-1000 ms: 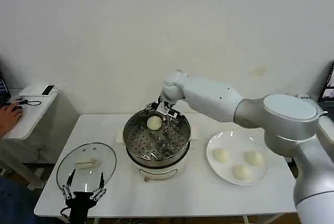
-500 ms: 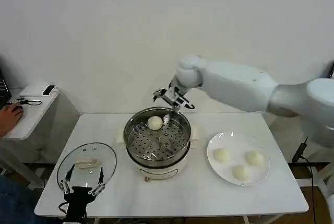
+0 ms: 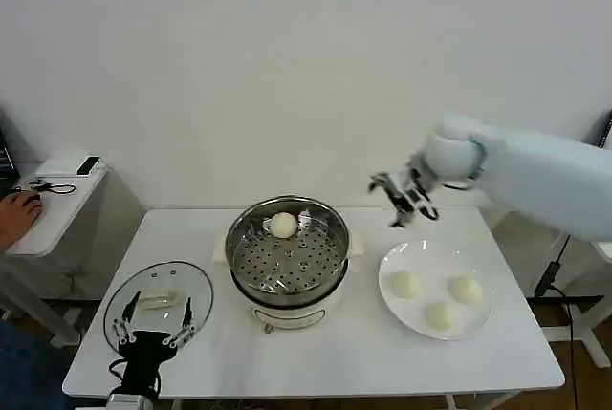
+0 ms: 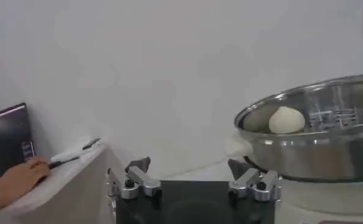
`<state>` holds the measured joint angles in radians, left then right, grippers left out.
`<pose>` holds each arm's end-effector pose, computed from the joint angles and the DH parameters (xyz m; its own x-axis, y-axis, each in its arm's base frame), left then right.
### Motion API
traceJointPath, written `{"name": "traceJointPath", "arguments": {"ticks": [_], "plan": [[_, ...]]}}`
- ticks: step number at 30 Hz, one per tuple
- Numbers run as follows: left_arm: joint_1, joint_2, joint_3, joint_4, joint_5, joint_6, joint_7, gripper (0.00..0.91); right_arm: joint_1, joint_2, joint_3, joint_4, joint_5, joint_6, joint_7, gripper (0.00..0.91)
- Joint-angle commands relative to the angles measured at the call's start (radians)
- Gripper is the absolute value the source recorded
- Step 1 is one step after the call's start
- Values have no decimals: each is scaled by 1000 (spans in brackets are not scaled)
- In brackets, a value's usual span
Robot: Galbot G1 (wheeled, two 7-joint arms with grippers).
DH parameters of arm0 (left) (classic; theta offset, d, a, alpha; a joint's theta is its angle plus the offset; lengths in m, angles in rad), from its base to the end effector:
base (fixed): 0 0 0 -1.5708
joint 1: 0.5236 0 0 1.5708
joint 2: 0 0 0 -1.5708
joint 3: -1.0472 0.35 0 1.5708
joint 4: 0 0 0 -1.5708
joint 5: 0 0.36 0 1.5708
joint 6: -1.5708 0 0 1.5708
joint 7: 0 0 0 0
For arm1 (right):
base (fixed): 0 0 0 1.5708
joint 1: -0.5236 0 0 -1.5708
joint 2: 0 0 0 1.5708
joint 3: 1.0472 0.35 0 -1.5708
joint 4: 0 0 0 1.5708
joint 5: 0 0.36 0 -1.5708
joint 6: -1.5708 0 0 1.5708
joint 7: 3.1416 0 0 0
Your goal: Take steamed baozi put them in steamer then cover it.
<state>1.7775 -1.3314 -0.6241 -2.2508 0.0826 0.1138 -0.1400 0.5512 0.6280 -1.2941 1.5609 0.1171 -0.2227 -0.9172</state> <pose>0.1318 0.0566 -0.2703 -0.9895 -0.0960 0.1079 -0.0540 0.9388 0.3402 0.4924 -0.0810 -0.0744 -0.3587 -0.1845 0.9150 -0.8588 -0.3189 -0.4009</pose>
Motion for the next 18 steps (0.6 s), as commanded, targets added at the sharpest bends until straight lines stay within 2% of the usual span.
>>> {"name": "traceJointPath", "arguments": {"ticks": [1,6,10,18], "plan": [[-6,10,-3,-2,-19,9,1,907,-112,-191,24,87,-9,-78,-6,907],[-10,6,-2,-1,-15,12,5,907,-311,-166,189,20,-12,-97,4,907],[-10,4,-10,3,-15,14,7,907,-406,-121,259,-34,-28,-110,8,907],[-4,-3,-20,12,-13,15,8,907,-479,-36,296,-121,-57,-123,-13,907]]}}
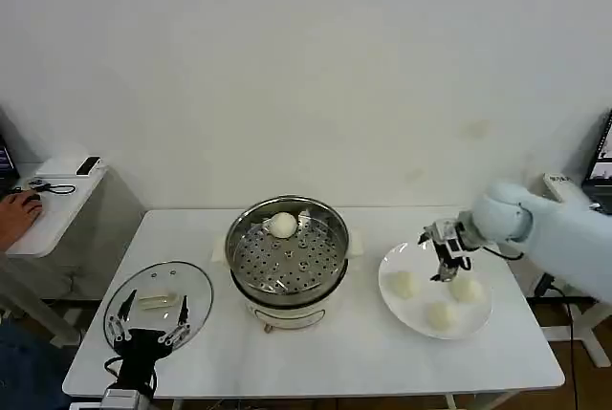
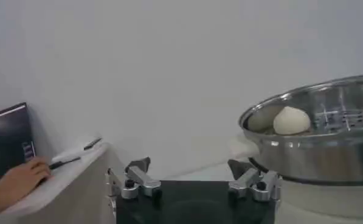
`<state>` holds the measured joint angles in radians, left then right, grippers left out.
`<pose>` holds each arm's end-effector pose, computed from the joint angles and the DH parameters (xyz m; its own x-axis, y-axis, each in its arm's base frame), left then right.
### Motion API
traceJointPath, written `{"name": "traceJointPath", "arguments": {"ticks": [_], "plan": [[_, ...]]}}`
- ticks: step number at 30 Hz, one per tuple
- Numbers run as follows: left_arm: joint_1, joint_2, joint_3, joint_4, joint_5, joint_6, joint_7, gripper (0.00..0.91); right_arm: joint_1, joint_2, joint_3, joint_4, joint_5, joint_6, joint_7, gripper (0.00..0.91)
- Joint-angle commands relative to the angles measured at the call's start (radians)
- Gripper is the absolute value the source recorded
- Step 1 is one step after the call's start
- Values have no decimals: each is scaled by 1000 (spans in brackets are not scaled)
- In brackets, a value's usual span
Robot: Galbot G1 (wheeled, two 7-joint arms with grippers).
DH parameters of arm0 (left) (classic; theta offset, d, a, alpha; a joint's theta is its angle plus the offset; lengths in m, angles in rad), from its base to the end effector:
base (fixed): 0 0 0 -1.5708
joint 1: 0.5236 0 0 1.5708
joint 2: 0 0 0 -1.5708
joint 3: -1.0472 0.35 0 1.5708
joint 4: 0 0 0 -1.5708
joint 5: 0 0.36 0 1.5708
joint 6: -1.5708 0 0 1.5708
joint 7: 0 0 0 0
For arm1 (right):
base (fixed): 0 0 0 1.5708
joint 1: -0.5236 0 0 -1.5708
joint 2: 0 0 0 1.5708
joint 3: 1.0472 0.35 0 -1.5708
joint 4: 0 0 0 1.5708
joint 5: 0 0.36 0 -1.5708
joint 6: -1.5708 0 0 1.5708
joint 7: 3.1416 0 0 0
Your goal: Take steamed baozi put them in steamer then cover it.
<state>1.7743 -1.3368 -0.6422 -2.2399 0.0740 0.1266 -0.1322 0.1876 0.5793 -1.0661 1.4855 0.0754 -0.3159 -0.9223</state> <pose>0.1327 0.0619 -0.2727 -0.9856 -0.1124 0.1260 -0.0634 0.9379 0.3410 0.4778 -0.1222 -0.1741 -0.2518 -0.1519 0.9558 -0.9570 -0.1077 -0.2692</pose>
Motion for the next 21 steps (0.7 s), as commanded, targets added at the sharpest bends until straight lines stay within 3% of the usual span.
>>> {"name": "traceJointPath", "arguments": {"ticks": [1,14,21], "plan": [[-1,1,-2,2,-4,2,0,907,-121,23,70,-56,-15,-23,-8,907],[3,0,-17,1,-2,2,2,907,-206,178,146,-196,-73,12,7,907],[4,-3,-17,0,0,1,2,907,-213,207,149,-229,-106,-3,21,907]]}}
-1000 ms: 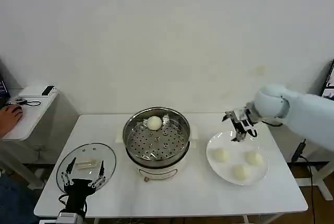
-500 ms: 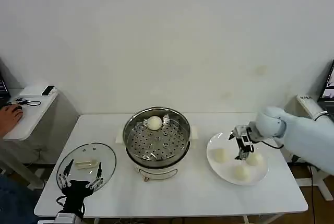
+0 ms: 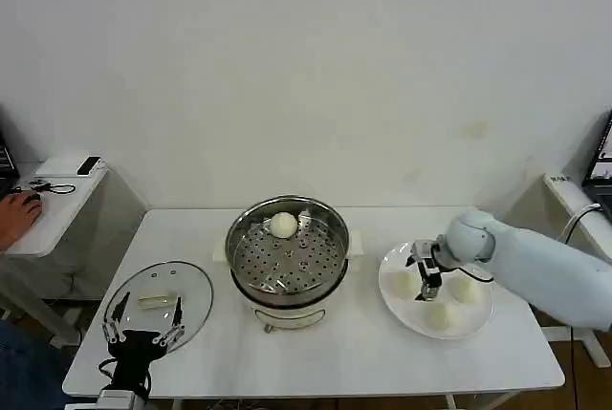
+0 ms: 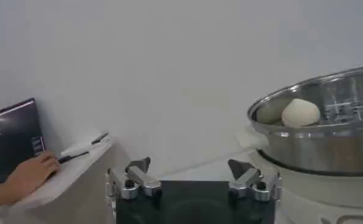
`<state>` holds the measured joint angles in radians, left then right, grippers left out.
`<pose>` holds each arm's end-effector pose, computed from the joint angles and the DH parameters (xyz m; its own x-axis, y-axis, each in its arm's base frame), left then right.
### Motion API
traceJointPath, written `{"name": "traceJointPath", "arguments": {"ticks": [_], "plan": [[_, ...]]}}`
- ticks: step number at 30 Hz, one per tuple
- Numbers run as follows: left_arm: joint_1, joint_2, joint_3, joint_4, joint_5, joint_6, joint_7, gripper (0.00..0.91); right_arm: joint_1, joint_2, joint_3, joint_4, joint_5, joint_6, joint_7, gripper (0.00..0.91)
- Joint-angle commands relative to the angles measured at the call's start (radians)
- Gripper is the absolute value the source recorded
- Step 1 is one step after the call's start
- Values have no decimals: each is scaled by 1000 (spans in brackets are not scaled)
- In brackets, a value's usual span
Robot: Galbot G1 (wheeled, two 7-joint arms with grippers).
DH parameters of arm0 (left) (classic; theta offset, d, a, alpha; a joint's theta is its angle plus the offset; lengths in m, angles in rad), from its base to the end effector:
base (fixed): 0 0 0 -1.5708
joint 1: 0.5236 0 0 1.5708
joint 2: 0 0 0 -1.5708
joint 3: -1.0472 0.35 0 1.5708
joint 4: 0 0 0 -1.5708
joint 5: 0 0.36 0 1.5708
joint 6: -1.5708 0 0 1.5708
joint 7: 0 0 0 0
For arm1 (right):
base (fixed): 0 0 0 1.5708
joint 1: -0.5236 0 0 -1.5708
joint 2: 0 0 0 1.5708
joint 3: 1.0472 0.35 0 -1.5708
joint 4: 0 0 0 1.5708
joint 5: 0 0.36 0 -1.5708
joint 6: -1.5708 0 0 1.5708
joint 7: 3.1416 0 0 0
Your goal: Take steamed baozi put them in steamer then cover it.
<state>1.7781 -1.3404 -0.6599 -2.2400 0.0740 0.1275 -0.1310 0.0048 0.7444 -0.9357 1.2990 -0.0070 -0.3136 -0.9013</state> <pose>0.1318 0.0663 -0.2720 -0.9838 -0.1277 0.1258 -0.0765 0.9339 0.3492 0.5020 -0.0950 -0.2422 -0.2306 -0.1502 0.9614 -0.9666 -0.0784 -0.2441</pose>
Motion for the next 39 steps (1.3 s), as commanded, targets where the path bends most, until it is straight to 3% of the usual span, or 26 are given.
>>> {"name": "traceJointPath", "arguments": {"ticks": [1,4,7,13,23,32,39], "plan": [[0,0,0,0,0,0,0,907,-30,45,20,-46,-27,-5,3,907],[0,-1,-1,2,1,-1,0,907,-35,57,35,-71,-35,-5,8,897],[0,-1,-1,2,2,-1,0,907,-38,65,38,-85,-38,-6,9,796],[3,-3,-3,0,3,-1,0,907,-41,61,37,-75,-35,-23,-5,685],[5,-5,-2,-9,4,0,0,907,2,24,33,-32,-12,-37,-30,675],[5,2,4,-12,4,0,0,907,246,-60,-46,68,100,-67,-27,675],[-7,3,16,-12,4,3,3,907,524,9,-181,124,256,-128,14,685]]}}
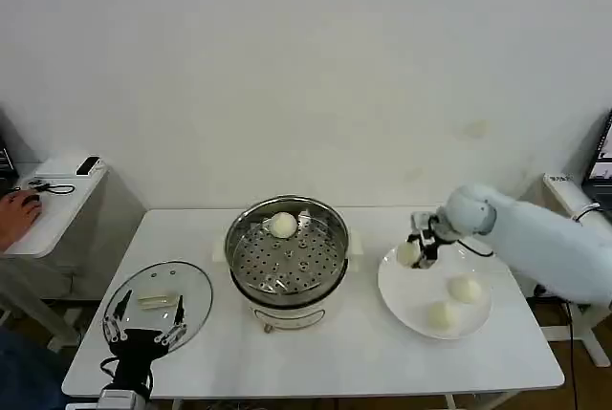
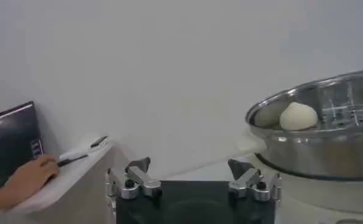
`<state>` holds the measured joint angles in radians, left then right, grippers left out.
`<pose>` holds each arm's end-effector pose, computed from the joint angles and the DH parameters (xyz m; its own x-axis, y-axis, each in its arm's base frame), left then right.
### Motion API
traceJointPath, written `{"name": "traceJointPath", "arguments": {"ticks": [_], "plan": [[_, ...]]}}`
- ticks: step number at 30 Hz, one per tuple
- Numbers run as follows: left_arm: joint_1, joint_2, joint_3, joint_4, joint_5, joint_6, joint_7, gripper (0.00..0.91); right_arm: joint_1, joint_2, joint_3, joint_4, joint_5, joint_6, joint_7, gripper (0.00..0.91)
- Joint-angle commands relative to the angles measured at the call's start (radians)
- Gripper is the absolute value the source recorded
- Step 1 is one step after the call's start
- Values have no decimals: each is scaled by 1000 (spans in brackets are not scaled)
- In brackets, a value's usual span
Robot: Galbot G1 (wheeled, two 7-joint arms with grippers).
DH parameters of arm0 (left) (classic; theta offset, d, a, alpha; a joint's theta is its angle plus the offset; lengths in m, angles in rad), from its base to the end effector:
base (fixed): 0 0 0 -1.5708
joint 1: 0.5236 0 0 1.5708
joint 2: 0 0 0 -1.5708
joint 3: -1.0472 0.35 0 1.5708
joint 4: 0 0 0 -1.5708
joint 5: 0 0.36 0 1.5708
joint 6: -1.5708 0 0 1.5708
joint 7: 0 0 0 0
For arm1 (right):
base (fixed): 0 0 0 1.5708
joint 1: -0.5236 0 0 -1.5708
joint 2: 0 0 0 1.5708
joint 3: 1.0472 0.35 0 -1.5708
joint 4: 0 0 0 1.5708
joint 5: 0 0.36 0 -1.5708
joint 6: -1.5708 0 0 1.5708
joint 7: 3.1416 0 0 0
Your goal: Take steamed baozi put them in steamer then cover it.
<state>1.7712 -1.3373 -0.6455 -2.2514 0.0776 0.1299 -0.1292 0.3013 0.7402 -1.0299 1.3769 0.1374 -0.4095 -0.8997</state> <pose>0.1337 0.0617 -0.2680 -0.9872 -0.1109 0.1146 -0.0652 0.9365 0.3444 0.5316 -0.0714 -0.1139 -0.3789 -0.1878 0.9062 -0.9200 -0.0298 -0.3909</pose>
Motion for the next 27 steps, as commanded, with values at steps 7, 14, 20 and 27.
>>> {"name": "traceJointPath", "arguments": {"ticks": [7,14,20,27], "plan": [[-8,4,-4,3,1,0,1,907,310,164,-143,82,274,-144,123,685],[-24,0,-2,3,6,4,4,907,299,394,-161,58,449,-229,204,685],[-27,-4,-4,1,5,5,4,907,235,531,-194,-8,500,-263,223,695],[-27,-5,-10,-1,5,3,4,907,162,610,-197,-75,531,-282,243,685]]}}
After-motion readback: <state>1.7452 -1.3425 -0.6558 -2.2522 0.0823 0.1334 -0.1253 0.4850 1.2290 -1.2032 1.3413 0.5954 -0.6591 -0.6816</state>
